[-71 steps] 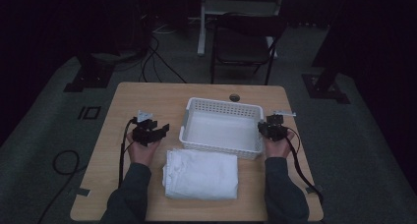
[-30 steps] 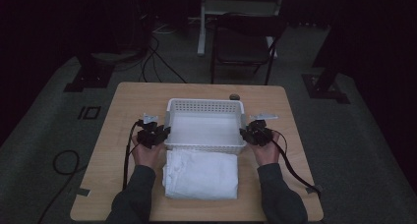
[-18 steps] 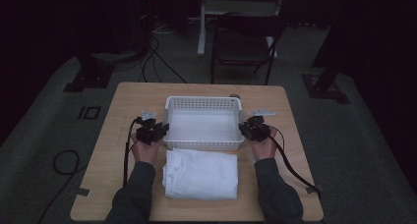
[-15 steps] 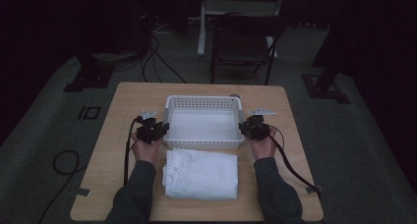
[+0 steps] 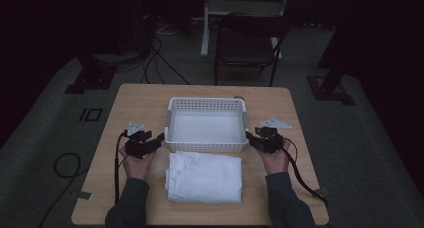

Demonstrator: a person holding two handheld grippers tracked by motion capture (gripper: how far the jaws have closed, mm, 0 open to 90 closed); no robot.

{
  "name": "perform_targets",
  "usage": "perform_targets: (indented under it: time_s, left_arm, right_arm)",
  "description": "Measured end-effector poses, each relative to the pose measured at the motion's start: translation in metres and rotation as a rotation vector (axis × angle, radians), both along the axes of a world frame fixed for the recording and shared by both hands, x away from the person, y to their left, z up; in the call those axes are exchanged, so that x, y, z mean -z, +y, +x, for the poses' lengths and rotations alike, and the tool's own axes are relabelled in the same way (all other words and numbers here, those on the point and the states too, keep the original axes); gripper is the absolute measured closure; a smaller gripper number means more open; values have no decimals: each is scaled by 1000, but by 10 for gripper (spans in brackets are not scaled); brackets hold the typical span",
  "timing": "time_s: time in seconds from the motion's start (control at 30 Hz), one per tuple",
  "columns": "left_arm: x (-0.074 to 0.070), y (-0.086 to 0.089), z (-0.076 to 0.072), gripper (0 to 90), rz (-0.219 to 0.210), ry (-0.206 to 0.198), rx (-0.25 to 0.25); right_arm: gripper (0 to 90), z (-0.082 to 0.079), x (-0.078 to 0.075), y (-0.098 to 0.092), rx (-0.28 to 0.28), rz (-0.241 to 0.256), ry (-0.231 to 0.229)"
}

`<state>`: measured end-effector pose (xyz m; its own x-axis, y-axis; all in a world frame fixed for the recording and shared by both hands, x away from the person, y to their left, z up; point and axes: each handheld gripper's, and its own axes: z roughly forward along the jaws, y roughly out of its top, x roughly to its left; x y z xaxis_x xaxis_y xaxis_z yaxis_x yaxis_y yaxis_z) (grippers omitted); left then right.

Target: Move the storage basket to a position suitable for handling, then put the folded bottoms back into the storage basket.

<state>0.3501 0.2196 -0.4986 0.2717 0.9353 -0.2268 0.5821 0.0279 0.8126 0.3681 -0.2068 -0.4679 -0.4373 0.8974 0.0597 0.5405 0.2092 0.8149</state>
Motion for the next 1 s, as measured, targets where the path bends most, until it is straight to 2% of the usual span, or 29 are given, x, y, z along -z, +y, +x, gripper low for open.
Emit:
perform_targets:
  time_s: [0.03, 0.17, 0.33, 0.4, 0.6, 0.73, 0.87, 1.0]
  left_arm:
    - [1, 1, -3, 406, 11, 0, 0]
    - [5, 1, -12, 405, 34, 0, 15]
    - [8, -2, -24, 387, 61, -21, 16]
    - [9, -3, -29, 387, 44, -29, 11]
    - [9, -5, -38, 353, 43, -16, 27]
    - [4, -10, -48, 332, 17, -23, 53]
    - [-2, -17, -54, 293, 14, -26, 78]
    - [-6, -23, -60, 214, 27, -19, 91]
  right_arm:
    - [523, -8, 4, -5, -3, 6, 8]
    - [498, -17, 9, -8, -2, 5, 20]
    - [430, -31, 16, -11, -31, 5, 46]
    - [427, -32, 17, -10, -34, 7, 49]
    - [370, -40, 19, -5, -61, -9, 53]
    - [313, -47, 22, -2, -95, -1, 70]
    - [288, -53, 22, 2, -112, 3, 71]
    - [259, -61, 23, 6, -125, 2, 77]
